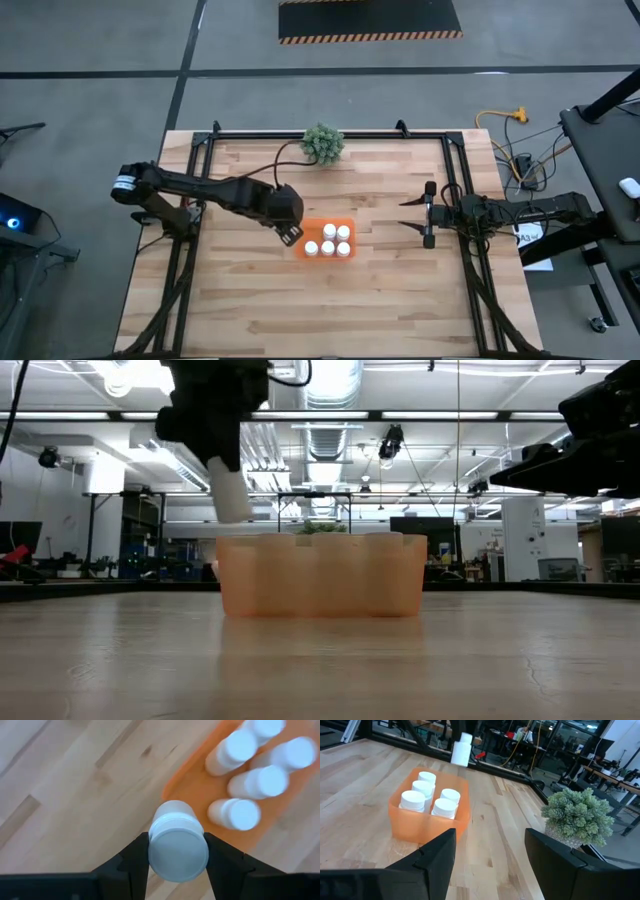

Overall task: Pick and place pill bottles into a basket
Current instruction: Put the white medicine bottle into the orange bin

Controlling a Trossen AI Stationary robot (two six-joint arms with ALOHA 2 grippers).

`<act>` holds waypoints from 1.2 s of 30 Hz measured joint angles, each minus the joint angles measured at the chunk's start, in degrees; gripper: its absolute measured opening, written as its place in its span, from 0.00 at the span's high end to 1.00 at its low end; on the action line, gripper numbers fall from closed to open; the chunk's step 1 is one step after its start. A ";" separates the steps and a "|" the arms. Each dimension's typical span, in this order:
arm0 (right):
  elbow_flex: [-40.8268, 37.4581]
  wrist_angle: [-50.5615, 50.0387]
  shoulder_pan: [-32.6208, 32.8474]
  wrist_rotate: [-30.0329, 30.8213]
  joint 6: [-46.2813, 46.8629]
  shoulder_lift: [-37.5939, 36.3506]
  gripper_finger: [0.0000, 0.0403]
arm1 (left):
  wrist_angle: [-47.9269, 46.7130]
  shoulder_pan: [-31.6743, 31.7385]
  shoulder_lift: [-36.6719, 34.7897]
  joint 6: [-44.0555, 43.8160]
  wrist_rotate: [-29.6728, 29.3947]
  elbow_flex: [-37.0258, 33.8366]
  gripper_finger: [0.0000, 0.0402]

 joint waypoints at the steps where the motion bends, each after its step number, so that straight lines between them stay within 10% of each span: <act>1: 0.00 0.02 0.00 0.00 0.00 0.00 0.44 | -0.02 -0.08 0.00 0.01 -0.01 0.68 0.65; 19: 0.00 -0.02 0.02 -0.06 0.00 0.86 0.44 | -4.76 -2.51 18.48 8.92 -0.92 18.87 0.65; 36: 0.00 0.00 0.02 -0.02 0.00 1.07 0.44 | -5.61 -1.18 24.71 10.89 -1.02 19.98 0.65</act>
